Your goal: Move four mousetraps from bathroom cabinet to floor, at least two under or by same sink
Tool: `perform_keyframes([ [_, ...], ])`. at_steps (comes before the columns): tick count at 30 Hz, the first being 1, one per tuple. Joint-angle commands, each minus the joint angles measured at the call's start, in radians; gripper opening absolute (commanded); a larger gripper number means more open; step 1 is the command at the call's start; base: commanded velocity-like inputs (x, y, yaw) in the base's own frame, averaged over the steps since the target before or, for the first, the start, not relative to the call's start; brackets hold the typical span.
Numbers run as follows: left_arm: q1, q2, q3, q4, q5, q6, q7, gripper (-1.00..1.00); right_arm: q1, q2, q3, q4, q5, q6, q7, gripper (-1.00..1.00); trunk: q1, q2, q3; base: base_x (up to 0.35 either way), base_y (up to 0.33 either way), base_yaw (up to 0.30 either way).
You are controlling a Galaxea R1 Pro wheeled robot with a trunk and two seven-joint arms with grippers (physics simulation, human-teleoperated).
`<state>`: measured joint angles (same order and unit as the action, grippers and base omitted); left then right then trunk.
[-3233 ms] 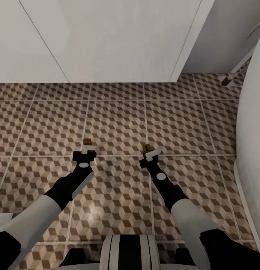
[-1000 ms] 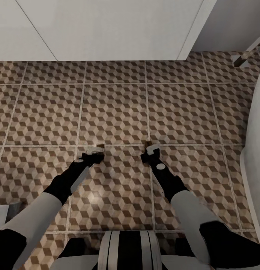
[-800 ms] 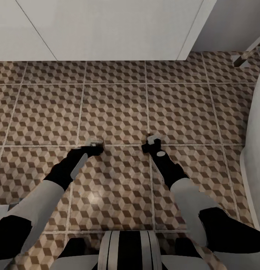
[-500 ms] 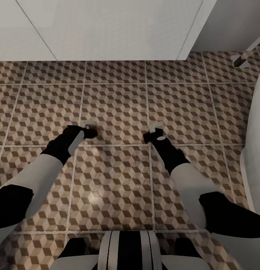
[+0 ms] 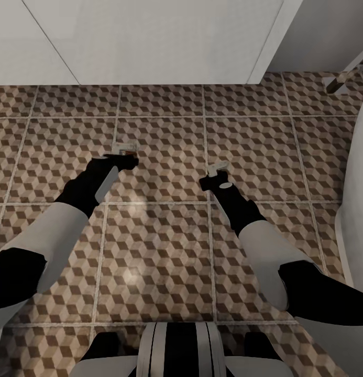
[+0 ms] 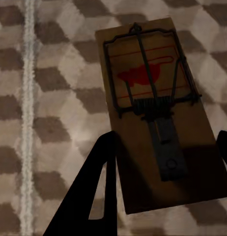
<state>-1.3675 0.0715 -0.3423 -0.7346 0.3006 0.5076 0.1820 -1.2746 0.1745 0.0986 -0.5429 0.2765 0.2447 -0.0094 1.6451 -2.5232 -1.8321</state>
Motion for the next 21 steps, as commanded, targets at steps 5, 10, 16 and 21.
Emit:
perform_keyframes([
  [5, 0.013, 0.009, -0.009, -0.046, 0.009, -0.005, -0.011, -1.00, 0.000, 0.000, 0.003, -0.002, 0.009, -0.027, 0.001, -1.00, 0.000, 0.000, -0.001, 0.000, 0.000, 0.000],
  [10, 0.038, 0.010, -0.009, -0.050, 0.009, -0.007, -0.012, -1.00, 0.000, 0.000, 0.003, -0.002, 0.009, -0.031, -0.003, -1.00, 0.000, 0.000, -0.001, 0.000, 0.000, 0.000],
  [16, 0.050, 0.010, -0.009, -0.054, 0.009, -0.007, -0.012, -1.00, 0.000, 0.000, 0.002, -0.002, 0.010, -0.031, -0.007, -1.00, 0.000, 0.000, -0.001, 0.000, 0.000, 0.000],
  [21, 0.052, 0.010, -0.009, -0.052, 0.009, -0.006, -0.012, -1.00, 0.001, 0.000, 0.002, -0.002, 0.010, -0.032, -0.007, -1.00, 0.000, 0.000, -0.001, 0.000, 0.000, 0.000],
])
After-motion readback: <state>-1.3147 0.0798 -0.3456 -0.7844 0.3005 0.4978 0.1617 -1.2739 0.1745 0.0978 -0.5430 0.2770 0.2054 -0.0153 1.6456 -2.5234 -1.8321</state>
